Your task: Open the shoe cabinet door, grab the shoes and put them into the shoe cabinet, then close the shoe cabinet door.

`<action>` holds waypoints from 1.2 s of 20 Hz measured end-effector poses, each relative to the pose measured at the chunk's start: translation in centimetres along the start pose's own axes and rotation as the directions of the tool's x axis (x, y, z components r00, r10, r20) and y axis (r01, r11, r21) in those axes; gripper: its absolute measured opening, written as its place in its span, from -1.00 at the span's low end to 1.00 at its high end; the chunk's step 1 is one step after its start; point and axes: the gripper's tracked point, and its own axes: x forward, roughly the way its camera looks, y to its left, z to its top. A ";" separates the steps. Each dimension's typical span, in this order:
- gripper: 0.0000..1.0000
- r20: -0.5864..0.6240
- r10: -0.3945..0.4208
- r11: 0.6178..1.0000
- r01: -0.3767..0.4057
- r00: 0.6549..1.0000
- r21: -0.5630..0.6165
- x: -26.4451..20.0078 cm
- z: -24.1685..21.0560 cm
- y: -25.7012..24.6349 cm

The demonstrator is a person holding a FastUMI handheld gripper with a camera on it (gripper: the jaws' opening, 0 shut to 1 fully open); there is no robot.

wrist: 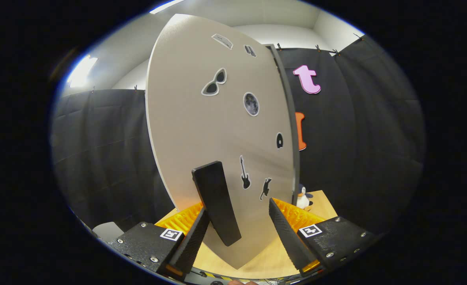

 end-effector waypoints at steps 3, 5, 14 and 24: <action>0.87 -0.003 0.036 0.999 -0.036 0.999 -0.007 2.9 -0.3 3.6; 0.88 -0.013 0.032 0.999 -0.032 0.999 -0.022 5.1 -0.7 5.1; 0.87 -0.017 -0.005 1.000 0.006 1.000 0.023 12.2 -0.4 8.5; 0.88 0.010 -0.048 0.997 0.049 0.999 -0.059 15.3 0.1 9.5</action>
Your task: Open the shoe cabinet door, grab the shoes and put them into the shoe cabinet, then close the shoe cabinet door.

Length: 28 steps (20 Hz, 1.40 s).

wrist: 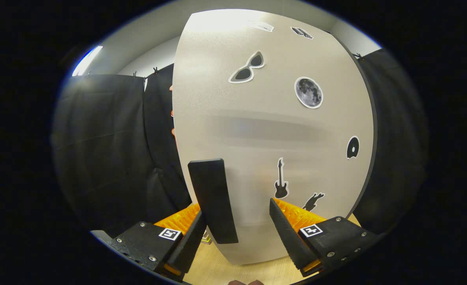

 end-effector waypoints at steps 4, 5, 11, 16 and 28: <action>0.88 0.003 -0.025 1.000 0.025 1.000 0.016 1.2 0.2 0.0; 0.89 0.003 -0.042 0.999 0.042 0.999 0.018 1.4 0.2 0.0; 0.91 0.021 -0.162 0.984 0.163 0.987 -0.070 2.0 -0.2 -0.3; 0.92 0.052 -0.190 0.977 0.194 0.980 -0.090 2.3 -0.1 -0.4; 0.94 0.017 -0.201 0.972 0.201 0.980 -0.119 2.8 -0.5 -0.6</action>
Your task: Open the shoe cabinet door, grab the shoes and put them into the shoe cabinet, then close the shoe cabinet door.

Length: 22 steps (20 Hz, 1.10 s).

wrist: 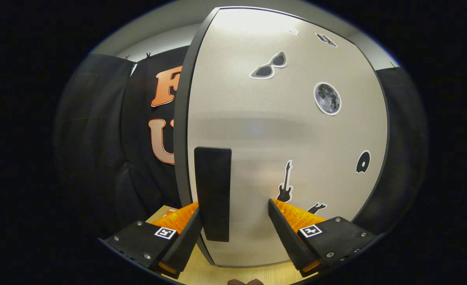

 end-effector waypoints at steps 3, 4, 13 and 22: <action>0.94 -0.021 0.006 1.000 -0.006 1.000 -0.004 -0.2 -0.5 0.1; 0.94 -0.035 0.023 1.000 -0.023 0.999 -0.002 -0.6 -0.5 0.3; 0.92 0.062 0.102 0.991 -0.106 0.993 0.079 -11.7 2.8 -3.4; 0.91 0.093 0.016 0.993 -0.027 0.996 0.113 -26.0 0.3 -14.8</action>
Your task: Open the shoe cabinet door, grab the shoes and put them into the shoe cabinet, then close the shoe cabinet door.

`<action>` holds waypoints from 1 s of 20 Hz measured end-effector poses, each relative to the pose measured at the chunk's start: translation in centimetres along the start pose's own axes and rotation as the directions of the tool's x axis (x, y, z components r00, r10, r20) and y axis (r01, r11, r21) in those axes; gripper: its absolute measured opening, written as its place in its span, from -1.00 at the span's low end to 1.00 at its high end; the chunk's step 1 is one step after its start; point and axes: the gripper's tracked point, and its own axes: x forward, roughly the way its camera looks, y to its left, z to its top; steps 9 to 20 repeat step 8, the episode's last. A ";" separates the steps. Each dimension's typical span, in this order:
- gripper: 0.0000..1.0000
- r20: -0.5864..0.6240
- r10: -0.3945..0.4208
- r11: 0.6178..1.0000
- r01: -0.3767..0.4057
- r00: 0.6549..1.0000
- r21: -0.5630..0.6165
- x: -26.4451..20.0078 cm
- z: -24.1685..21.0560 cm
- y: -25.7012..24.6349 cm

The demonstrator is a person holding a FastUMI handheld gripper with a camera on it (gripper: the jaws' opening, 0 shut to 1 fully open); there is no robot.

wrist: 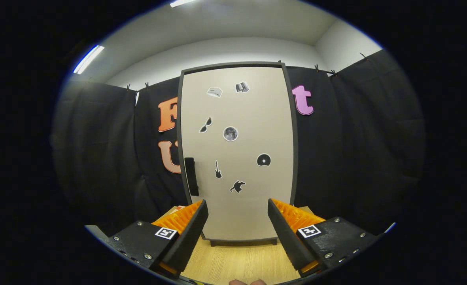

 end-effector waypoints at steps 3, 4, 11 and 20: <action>0.91 0.000 -0.001 1.000 0.001 1.000 -0.008 -2.9 -1.0 -1.5; 0.91 -0.001 0.004 1.000 -0.004 1.000 -0.010 -3.7 -1.3 -2.2; 0.91 0.043 -0.018 1.000 0.017 0.999 0.026 -5.5 -0.2 -4.0; 0.91 0.043 -0.018 1.000 0.017 0.999 0.026 -5.5 -0.2 -4.0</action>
